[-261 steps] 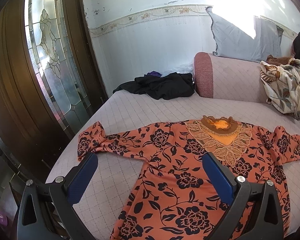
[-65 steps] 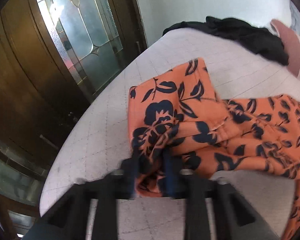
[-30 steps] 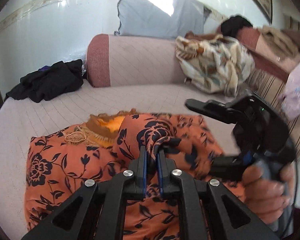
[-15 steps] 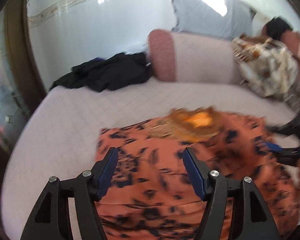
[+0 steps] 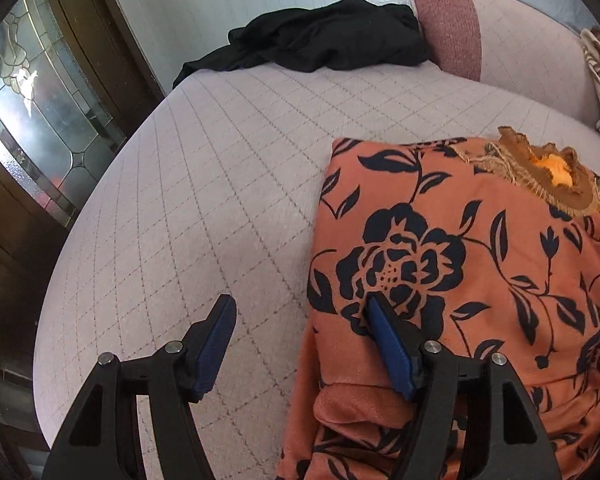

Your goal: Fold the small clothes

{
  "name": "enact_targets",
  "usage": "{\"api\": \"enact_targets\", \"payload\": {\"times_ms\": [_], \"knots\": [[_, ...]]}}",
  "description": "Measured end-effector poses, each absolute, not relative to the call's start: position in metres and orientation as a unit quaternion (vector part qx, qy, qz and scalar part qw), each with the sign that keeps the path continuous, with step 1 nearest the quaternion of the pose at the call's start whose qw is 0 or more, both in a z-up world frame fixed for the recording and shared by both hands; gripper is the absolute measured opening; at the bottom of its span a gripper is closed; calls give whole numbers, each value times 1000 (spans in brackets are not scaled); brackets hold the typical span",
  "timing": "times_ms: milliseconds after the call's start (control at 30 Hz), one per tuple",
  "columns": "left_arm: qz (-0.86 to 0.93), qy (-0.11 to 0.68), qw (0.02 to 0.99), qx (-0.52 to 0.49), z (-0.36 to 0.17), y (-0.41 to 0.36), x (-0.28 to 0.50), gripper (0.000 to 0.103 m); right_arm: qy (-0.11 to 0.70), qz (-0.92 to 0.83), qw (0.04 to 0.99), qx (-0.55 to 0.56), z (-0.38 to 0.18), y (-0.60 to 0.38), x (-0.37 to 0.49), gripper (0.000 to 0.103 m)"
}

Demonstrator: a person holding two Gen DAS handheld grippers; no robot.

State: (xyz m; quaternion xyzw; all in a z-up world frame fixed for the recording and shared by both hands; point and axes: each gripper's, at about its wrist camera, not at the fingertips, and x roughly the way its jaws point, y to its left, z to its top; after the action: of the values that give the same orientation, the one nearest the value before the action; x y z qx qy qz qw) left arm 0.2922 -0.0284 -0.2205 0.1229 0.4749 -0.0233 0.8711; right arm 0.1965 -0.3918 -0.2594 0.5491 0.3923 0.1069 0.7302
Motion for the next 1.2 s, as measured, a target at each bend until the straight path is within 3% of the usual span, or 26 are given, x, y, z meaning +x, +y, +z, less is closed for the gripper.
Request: {"api": "enact_targets", "payload": {"times_ms": [167, 300, 500, 567, 600, 733, 933, 1200], "knots": [[-28, 475, 873, 109, -222, -23, 290, 71, 408, 90, 776, 472, -256, -362, 218, 53], [-23, 468, 876, 115, -222, -25, 286, 71, 413, 67, 820, 392, -246, -343, 219, 63], [-12, 464, 877, 123, -222, -29, 285, 71, 402, 53, 841, 359, -246, -329, 224, 63], [-12, 469, 876, 113, -222, -28, 288, 71, 398, 72, 836, 371, -247, -330, 226, 37], [-12, 471, 875, 108, -222, -28, 288, 71, 403, 92, 824, 388, -252, -330, 231, 12], [-17, 476, 874, 99, -222, -24, 290, 71, 386, 78, 840, 373, -242, -329, 231, 8], [-17, 477, 873, 99, -221, -23, 291, 71, 282, 39, 884, 370, -191, -372, 201, 8], [-20, 475, 873, 110, -220, -25, 289, 71, 321, -124, 880, 327, -201, -449, 190, 8]]}}
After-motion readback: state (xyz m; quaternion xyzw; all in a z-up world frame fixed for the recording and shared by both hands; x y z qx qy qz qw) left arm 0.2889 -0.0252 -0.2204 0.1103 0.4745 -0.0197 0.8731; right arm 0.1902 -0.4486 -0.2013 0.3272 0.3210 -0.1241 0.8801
